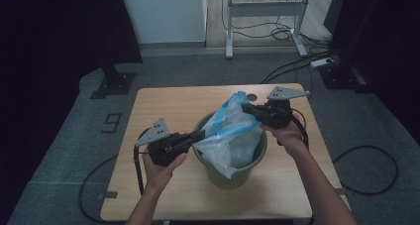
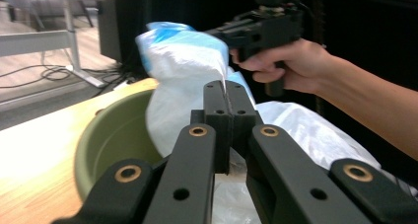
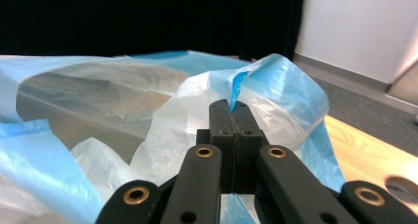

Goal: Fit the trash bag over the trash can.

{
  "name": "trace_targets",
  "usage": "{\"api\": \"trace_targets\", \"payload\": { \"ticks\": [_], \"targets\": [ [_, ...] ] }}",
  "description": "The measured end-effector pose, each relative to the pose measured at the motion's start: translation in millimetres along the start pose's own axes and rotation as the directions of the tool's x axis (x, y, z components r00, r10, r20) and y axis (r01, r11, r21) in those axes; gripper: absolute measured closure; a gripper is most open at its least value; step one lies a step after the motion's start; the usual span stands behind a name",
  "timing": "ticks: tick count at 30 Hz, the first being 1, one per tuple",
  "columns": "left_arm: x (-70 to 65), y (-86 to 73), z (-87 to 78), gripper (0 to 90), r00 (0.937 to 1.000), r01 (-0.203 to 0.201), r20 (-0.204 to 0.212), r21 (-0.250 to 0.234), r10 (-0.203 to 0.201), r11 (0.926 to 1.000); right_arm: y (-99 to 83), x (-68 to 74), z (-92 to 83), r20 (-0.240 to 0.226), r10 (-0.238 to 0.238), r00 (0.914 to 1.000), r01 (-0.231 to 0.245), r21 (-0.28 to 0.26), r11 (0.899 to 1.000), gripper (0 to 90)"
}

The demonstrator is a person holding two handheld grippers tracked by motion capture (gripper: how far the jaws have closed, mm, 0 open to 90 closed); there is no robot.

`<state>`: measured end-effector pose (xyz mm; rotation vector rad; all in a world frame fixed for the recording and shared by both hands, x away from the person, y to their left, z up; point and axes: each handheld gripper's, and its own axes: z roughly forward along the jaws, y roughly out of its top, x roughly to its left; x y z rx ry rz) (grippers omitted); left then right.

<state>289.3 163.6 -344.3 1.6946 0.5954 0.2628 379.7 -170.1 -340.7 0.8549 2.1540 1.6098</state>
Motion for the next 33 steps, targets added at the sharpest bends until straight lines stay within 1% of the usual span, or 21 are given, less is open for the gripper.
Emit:
{"api": "trace_targets", "payload": {
  "ticks": [2, 5, 7, 8, 9, 11, 12, 14, 16, 18, 20, 22, 23, 25, 26, 28, 29, 31, 33],
  "targets": [
    [1.3, -2.4, -2.8, 90.0, 0.9997, 0.008, -0.022, -0.012, -0.009, 0.9999, -2.1, 0.9, -5.2, 0.026, 0.017, 0.9995, -0.017, 0.010, 1.000, 89.1],
    [4.4, -6.4, -8.8, 90.0, 0.9983, 0.030, -0.049, -0.033, -0.031, 0.9990, -7.5, 3.1, -16.8, 0.045, 0.031, 0.9985, -0.031, 0.005, 1.000, 89.1],
    [8.3, -10.2, -13.5, 90.0, 0.9963, 0.054, -0.064, -0.046, -0.057, 0.9975, -11.8, 4.0, -25.4, 0.046, 0.037, 0.9983, -0.037, 0.001, 0.999, 89.2],
    [8.3, -10.2, -13.5, 90.0, 0.9963, 0.054, -0.064, -0.046, -0.057, 0.9975, -11.8, 4.0, -25.4, 0.046, 0.037, 0.9983, -0.037, 0.001, 0.999, 89.2],
    [9.8, -11.2, -15.0, 90.0, 0.9959, 0.060, -0.065, -0.048, -0.063, 0.9970, -15.2, 5.2, -32.4, 0.053, 0.038, 0.9979, -0.038, -0.002, 0.999, 89.2],
    [11.3, -13.3, -18.1, 90.0, 0.9938, 0.069, -0.083, -0.055, -0.073, 0.9961, -17.8, 7.3, -40.0, 0.055, 0.036, 0.9978, -0.035, -0.008, 0.999, 89.2],
    [11.9, -13.9, -19.2, 90.0, 0.9934, 0.070, -0.088, -0.055, -0.074, 0.9961, -18.9, 8.9, -44.7, 0.063, 0.036, 0.9974, -0.035, -0.014, 0.999, 89.2],
    [13.8, -15.7, -22.1, 90.0, 0.9916, 0.077, -0.099, -0.061, -0.083, 0.9951, -20.3, 10.9, -52.0, 0.063, 0.032, 0.9975, -0.031, -0.025, 0.999, 89.2],
    [15.7, -17.3, -23.7, 90.0, 0.9904, 0.087, -0.102, -0.063, -0.093, 0.9942, -21.6, 13.2, -59.3, 0.073, 0.023, 0.9970, -0.020, -0.039, 0.999, 89.2],
    [16.9, -18.0, -24.3, 90.0, 0.9915, 0.093, -0.085, -0.061, -0.098, 0.9937, -22.8, 14.4, -64.2, 0.071, 0.022, 0.9972, -0.018, -0.050, 0.999, 89.2],
    [17.0, -16.8, -23.5, 88.7, 0.9925, 0.095, -0.072, -0.052, -0.099, 0.9941, -23.8, 17.1, -66.2, 0.063, 0.008, 0.9980, -0.005, -0.053, 0.999, 89.2],
    [16.7, -12.4, -21.8, 82.4, 0.9938, 0.095, -0.053, -0.045, -0.098, 0.9944, -24.1, 21.2, -66.6, 0.046, -0.005, 0.9989, 0.008, -0.060, 0.998, 89.2],
    [16.5, -9.3, -20.8, 79.8, 0.9941, 0.095, -0.050, -0.041, -0.097, 0.9947, -24.1, 23.6, -66.1, 0.039, -0.013, 0.9992, 0.015, -0.061, 0.998, 89.2],
    [16.0, -1.6, -17.8, 71.4, 0.9942, 0.093, -0.052, -0.030, -0.094, 0.9952, -24.0, 27.5, -64.3, 0.030, -0.025, 0.9992, 0.026, -0.059, 0.998, 89.2],
    [15.7, 2.6, -16.3, 67.1, 0.9950, 0.087, -0.049, -0.017, -0.087, 0.9961, -24.1, 28.8, -63.5, 0.028, -0.028, 0.9992, 0.030, -0.058, 0.998, 89.2],
    [14.2, 11.3, -14.2, 62.4, 0.9962, 0.063, -0.059, -0.009, -0.064, 0.9980, -24.6, 29.8, -62.3, 0.027, -0.034, 0.9991, 0.035, -0.057, 0.998, 89.2],
    [14.1, 17.6, -12.0, 59.1, 0.9970, 0.053, -0.057, 0.003, -0.053, 0.9986, -24.9, 29.7, -61.9, 0.026, -0.036, 0.9990, 0.037, -0.056, 0.998, 89.2],
    [16.0, 26.4, -6.3, 49.0, 0.9979, 0.042, -0.051, 0.043, -0.040, 0.9982, -25.5, 28.7, -61.6, 0.023, -0.039, 0.9990, 0.040, -0.055, 0.998, 89.2],
    [19.0, 33.5, 2.0, 47.2, 0.9983, 0.026, -0.054, 0.068, -0.022, 0.9974, -25.7, 28.1, -61.6, 0.020, -0.038, 0.9991, 0.039, -0.055, 0.998, 89.2]
  ]
}}
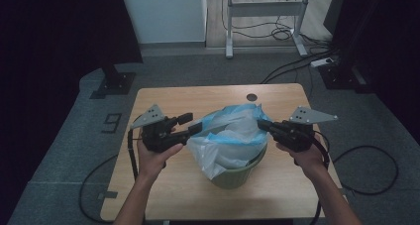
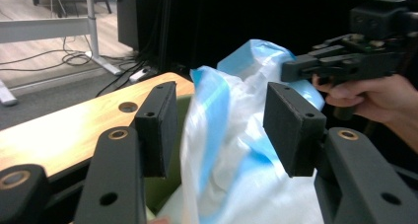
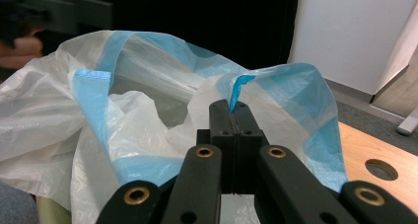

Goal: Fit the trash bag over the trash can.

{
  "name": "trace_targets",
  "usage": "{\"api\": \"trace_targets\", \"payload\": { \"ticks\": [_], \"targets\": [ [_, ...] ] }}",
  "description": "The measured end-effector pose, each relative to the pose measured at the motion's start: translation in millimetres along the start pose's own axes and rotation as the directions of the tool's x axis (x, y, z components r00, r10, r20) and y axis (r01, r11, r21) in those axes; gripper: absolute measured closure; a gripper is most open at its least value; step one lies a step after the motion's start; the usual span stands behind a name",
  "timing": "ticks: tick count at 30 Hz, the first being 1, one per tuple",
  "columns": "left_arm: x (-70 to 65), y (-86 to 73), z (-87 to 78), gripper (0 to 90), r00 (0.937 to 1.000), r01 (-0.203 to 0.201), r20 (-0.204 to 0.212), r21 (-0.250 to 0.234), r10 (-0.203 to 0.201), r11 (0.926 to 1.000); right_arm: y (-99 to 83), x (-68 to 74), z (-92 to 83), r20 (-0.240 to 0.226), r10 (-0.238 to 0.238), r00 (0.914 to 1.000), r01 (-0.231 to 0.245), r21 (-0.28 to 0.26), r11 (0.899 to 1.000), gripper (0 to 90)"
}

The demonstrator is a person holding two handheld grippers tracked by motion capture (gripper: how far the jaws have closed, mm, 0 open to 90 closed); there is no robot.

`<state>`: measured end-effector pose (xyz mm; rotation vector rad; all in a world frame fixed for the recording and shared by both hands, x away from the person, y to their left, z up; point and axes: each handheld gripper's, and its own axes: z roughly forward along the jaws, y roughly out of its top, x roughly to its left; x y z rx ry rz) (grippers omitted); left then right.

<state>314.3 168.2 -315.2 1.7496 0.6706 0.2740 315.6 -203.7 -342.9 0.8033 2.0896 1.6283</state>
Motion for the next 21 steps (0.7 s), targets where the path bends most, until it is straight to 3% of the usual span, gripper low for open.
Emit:
{"api": "trace_targets", "payload": {
  "ticks": [3, 4, 6, 10, 16, 19, 21],
  "targets": [
    [4.8, 8.4, 14.4, 42.7, 0.9998, -0.011, 0.020, 0.050, 0.010, 0.9987, 0.0, -0.6, -0.5, -0.006, -0.003, 1.0000, 0.003, -0.003, 1.000, 89.2],
    [9.2, 10.9, 24.3, 41.1, 0.9993, -0.012, 0.035, 0.096, 0.009, 0.9953, -0.1, -0.6, -0.7, -0.008, -0.006, 1.0000, 0.006, -0.004, 1.000, 89.2],
    [11.3, 11.2, 28.4, 38.4, 0.9992, -0.012, 0.039, 0.113, 0.008, 0.9935, -0.5, -0.9, -0.9, -0.009, -0.007, 0.9999, 0.007, -0.004, 1.000, 89.2],
    [17.2, 9.8, 39.0, 41.8, 0.9972, -0.015, 0.075, 0.143, 0.005, 0.9896, -2.0, -2.2, -0.3, -0.012, -0.005, 0.9999, 0.005, -0.001, 1.000, 89.2],
    [16.6, 8.7, 47.5, 69.2, 0.9963, -0.048, 0.079, 0.191, 0.034, 0.9805, -3.1, -3.1, 0.8, -0.008, -0.002, 1.0000, 0.002, 0.002, 1.000, 89.2],
    [17.2, 9.3, 50.4, 86.0, 0.9984, -0.044, 0.044, 0.208, 0.035, 0.9772, -2.7, -2.2, 1.2, -0.006, -0.007, 1.0000, 0.007, 0.003, 1.000, 89.2],
    [18.3, 9.4, 50.1, 90.0, 0.9991, -0.041, 0.004, 0.190, 0.041, 0.9809, -2.9, -1.8, 0.8, -0.002, -0.007, 1.0000, 0.007, 0.002, 1.000, 89.2]
  ]
}}
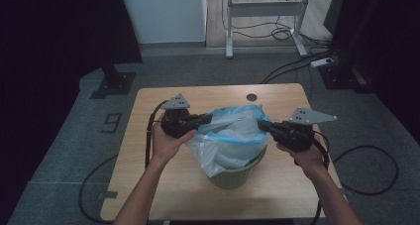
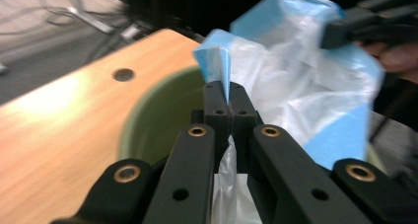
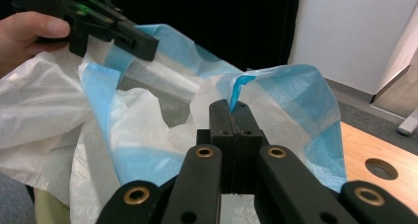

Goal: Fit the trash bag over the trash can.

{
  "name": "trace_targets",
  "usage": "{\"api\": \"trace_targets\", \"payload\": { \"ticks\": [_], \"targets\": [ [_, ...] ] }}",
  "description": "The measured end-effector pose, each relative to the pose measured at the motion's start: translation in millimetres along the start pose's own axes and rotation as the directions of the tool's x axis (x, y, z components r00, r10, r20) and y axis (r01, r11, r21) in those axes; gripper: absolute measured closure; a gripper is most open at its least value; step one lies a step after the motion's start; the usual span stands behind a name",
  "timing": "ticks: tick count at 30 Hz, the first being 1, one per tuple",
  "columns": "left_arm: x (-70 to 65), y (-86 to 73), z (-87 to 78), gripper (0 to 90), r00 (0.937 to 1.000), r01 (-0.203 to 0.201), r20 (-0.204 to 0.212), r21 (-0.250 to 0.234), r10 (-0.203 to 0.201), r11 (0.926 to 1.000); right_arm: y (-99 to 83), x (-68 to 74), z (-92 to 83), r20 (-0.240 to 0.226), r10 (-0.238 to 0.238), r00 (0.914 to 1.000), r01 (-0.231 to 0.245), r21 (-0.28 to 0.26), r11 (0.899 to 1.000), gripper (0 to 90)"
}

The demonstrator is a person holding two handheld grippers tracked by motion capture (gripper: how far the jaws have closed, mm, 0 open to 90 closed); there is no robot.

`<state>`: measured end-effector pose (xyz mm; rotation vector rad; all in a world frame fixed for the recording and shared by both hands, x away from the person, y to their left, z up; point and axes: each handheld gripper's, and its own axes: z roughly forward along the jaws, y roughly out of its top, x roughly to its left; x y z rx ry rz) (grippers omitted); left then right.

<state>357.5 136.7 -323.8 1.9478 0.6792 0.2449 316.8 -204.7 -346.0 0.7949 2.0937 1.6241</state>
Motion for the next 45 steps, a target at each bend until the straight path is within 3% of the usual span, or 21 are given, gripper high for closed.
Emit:
{"api": "trace_targets", "payload": {
  "ticks": [3, 7, 18, 24, 28, 32, 40, 45],
  "targets": [
    [5.4, -1.4, -5.8, 90.0, 0.9983, 0.033, -0.046, -0.068, -0.036, 0.9971, -1.0, -0.8, -3.1, 0.012, 0.001, 0.9999, -0.001, 0.003, 1.000, 89.2],
    [10.6, -5.0, -18.8, 90.0, 0.9941, 0.062, -0.078, -0.154, -0.075, 0.9861, -2.9, -5.3, -11.0, 0.037, 0.007, 0.9993, -0.007, 0.007, 1.000, 89.2],
    [8.7, -16.7, -44.6, 90.0, 0.9907, 0.094, -0.076, -0.222, -0.113, 0.9706, -7.7, -16.9, -41.0, 0.092, 0.027, 0.9954, -0.026, -0.015, 1.000, 89.2],
    [4.0, -27.8, -58.6, 90.0, 0.9913, 0.094, -0.065, -0.258, -0.114, 0.9614, -8.7, -13.0, -57.7, 0.103, 0.017, 0.9946, -0.013, -0.035, 0.999, 89.2],
    [0.8, -39.8, -60.5, 90.0, 0.9917, 0.091, -0.066, -0.251, -0.111, 0.9637, -16.8, -7.0, -60.4, 0.089, 0.015, 0.9959, -0.012, -0.033, 0.999, 89.2],
    [-2.9, -52.5, -63.9, 90.0, 0.9932, 0.099, -0.033, -0.256, -0.111, 0.9615, -27.1, -2.9, -58.2, 0.079, 0.020, 0.9967, -0.018, -0.016, 1.000, 89.1],
    [-15.5, -82.1, -71.6, 90.0, 0.9953, 0.088, -0.017, -0.251, -0.095, 0.9640, -41.5, 10.5, -57.0, 0.046, 0.019, 0.9988, -0.019, -0.011, 1.000, 88.8],
    [-17.9, -92.1, -70.3, 86.4, 0.9961, 0.087, 0.007, -0.239, -0.088, 0.9671, -55.0, 12.6, -51.8, 0.029, 0.025, 0.9993, -0.025, 0.020, 0.999, 80.5]
  ]
}}
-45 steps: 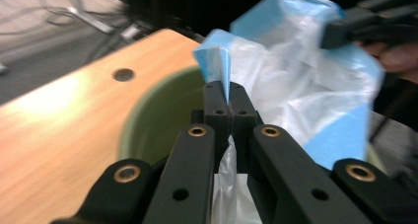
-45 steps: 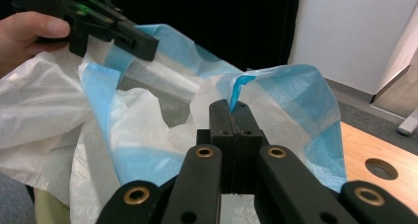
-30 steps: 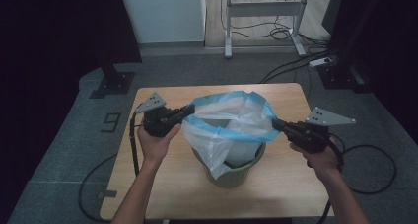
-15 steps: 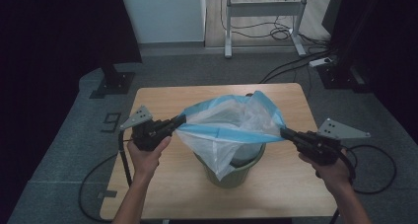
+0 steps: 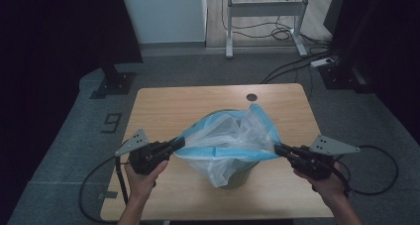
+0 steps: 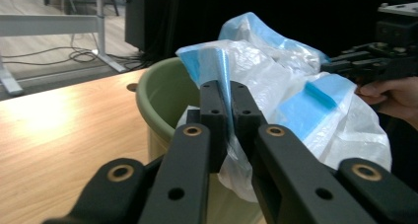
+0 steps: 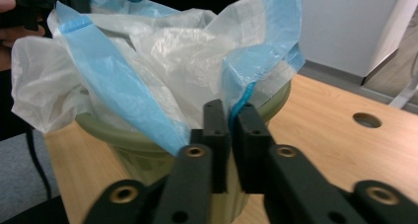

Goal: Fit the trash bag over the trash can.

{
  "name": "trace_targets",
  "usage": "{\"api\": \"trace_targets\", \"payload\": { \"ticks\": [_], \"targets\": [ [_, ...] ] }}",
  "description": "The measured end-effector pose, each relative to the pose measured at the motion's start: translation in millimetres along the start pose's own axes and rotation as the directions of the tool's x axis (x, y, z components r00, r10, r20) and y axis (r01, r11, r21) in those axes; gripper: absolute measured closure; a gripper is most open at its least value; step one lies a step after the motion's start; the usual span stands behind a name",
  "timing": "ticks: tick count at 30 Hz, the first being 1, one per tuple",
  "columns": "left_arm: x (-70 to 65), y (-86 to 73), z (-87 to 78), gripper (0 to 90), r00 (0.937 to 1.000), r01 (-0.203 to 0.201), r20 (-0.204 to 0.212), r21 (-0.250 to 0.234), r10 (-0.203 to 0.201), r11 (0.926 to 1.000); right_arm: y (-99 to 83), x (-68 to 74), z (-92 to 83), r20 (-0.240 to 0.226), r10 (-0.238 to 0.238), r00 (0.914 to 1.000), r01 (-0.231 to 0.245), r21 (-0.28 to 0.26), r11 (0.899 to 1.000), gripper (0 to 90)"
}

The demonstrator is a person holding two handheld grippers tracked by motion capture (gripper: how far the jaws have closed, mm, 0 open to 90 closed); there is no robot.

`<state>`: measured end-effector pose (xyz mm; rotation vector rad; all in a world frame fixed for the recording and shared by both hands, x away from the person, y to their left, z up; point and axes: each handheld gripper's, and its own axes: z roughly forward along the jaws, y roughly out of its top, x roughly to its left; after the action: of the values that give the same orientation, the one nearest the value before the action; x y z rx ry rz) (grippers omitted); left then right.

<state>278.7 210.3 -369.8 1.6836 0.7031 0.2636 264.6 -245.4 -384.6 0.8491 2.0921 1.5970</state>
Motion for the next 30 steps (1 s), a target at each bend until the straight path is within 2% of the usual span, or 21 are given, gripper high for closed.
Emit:
{"api": "trace_targets", "payload": {
  "ticks": [5, 10, 11, 12, 14, 15, 16, 17, 18, 19, 23, 25, 28, 30],
  "targets": [
    [-3.1, 2.7, 2.2, 89.2, 0.9990, -0.031, 0.032, 0.001, 0.031, 0.9995, 4.9, -1.9, 3.8, -0.017, 0.015, 0.9997, -0.015, 0.005, 1.000, 63.0],
    [-5.5, 4.8, 5.6, 90.0, 0.9976, -0.052, 0.045, 0.003, 0.051, 0.9987, 20.6, -7.9, 8.8, -0.043, 0.056, 0.9975, -0.056, -0.002, 0.998, 56.7],
    [-5.7, 5.2, 6.5, 90.0, 0.9973, -0.057, 0.046, 0.003, 0.057, 0.9984, 23.8, -9.6, 10.8, -0.055, 0.068, 0.9962, -0.068, -0.001, 0.998, 59.3],
    [-5.7, 5.8, 7.3, 90.0, 0.9972, -0.059, 0.047, 0.004, 0.059, 0.9982, 26.8, -10.8, 13.0, -0.065, 0.074, 0.9951, -0.075, -0.004, 0.997, 65.7],
    [-4.3, 8.4, 8.1, 90.0, 0.9978, -0.063, 0.022, -0.009, 0.063, 0.9980, 32.4, -11.3, 16.8, -0.068, 0.056, 0.9961, -0.056, -0.002, 0.998, 81.6],
    [-2.6, 9.9, 8.3, 90.0, 0.9982, -0.059, 0.009, -0.018, 0.059, 0.9981, 36.5, -11.7, 20.0, -0.053, 0.047, 0.9975, -0.047, 0.005, 0.999, 87.7],
    [-0.5, 11.5, 8.8, 90.0, 0.9985, -0.055, -0.006, -0.027, 0.055, 0.9981, 38.9, -12.3, 22.2, -0.033, 0.041, 0.9986, -0.040, 0.009, 0.999, 88.3],
    [-0.5, 11.5, 8.8, 90.0, 0.9985, -0.055, -0.006, -0.027, 0.055, 0.9981, 38.9, -12.3, 22.2, -0.033, 0.041, 0.9986, -0.040, 0.009, 0.999, 88.3],
    [3.9, 15.2, 10.0, 90.0, 0.9975, -0.056, -0.045, -0.037, 0.054, 0.9978, 43.8, -14.1, 27.0, 0.018, 0.015, 0.9997, -0.016, 0.013, 1.000, 88.7],
    [5.8, 16.7, 10.4, 90.0, 0.9973, -0.051, -0.055, -0.043, 0.049, 0.9978, 45.6, -14.8, 28.2, 0.038, 0.010, 0.9992, -0.010, 0.013, 1.000, 88.7],
    [11.9, 24.7, 10.8, 90.0, 0.9943, -0.047, -0.099, -0.072, 0.040, 0.9963, 57.6, -19.2, 30.0, 0.077, -0.002, 0.9970, 0.003, -0.015, 1.000, 88.7],
    [14.2, 30.1, 9.2, 90.0, 0.9923, -0.050, -0.117, -0.085, 0.040, 0.9951, 66.8, -20.9, 29.0, 0.101, -0.021, 0.9947, 0.024, -0.029, 0.999, 88.8],
    [17.1, 35.3, 4.8, 90.0, 0.9913, -0.049, -0.127, -0.105, 0.036, 0.9933, 75.9, -23.5, 26.0, 0.127, -0.040, 0.9912, 0.046, -0.048, 0.998, 88.8],
    [18.0, 36.3, 0.6, 90.0, 0.9906, -0.050, -0.133, -0.115, 0.034, 0.9921, 78.8, -25.9, 22.2, 0.134, -0.033, 0.9904, 0.042, -0.066, 0.997, 88.8]
  ]
}}
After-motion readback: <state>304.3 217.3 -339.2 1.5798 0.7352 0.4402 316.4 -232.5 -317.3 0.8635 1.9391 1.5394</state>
